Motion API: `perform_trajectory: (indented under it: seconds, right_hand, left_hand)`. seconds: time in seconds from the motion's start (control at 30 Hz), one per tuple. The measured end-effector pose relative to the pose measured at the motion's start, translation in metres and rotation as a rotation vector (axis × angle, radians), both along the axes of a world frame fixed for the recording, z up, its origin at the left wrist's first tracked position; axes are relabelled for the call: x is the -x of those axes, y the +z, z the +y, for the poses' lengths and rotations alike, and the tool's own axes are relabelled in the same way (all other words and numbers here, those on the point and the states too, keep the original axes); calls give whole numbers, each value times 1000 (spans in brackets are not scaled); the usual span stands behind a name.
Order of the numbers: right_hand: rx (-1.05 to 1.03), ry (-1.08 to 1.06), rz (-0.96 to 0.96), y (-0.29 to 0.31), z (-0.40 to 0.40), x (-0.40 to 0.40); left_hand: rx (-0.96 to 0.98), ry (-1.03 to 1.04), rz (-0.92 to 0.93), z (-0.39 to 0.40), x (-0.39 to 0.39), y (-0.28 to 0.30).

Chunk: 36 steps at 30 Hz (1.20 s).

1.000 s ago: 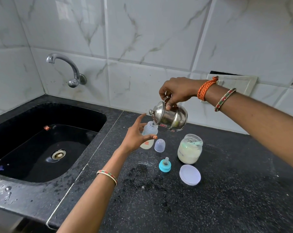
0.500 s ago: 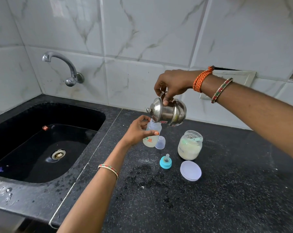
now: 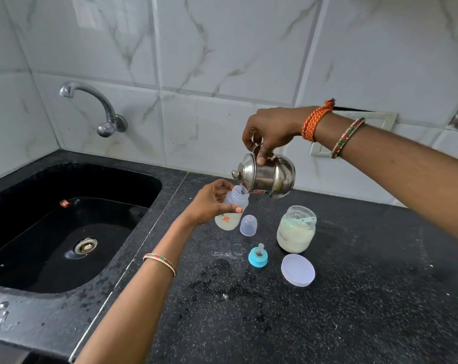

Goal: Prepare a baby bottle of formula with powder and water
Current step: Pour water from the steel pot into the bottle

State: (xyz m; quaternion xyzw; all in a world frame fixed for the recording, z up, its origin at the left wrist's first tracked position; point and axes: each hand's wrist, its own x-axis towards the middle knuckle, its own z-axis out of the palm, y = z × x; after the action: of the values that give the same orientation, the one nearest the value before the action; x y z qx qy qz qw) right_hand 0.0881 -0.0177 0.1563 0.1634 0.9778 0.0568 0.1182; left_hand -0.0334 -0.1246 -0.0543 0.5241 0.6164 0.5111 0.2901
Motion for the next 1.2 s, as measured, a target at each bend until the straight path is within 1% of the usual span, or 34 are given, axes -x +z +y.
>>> perform_trajectory:
  seconds: [0.13,0.7,0.87,1.2]
  right_hand:
    - [14,2,-5,-2,7,3]
    - [-73,-5,-29,6,3,7]
    - [-101,10,-5,5,0,5]
    - [-151,17,-19,10,-5,-3]
  left_hand:
    - [13,-5,26,5,2,0]
    - [-29,-71,-84,11,3,-5]
    - [-35,-87,-86,9,-2,-4]
    - [-50,-97,-67,9,-8,-1]
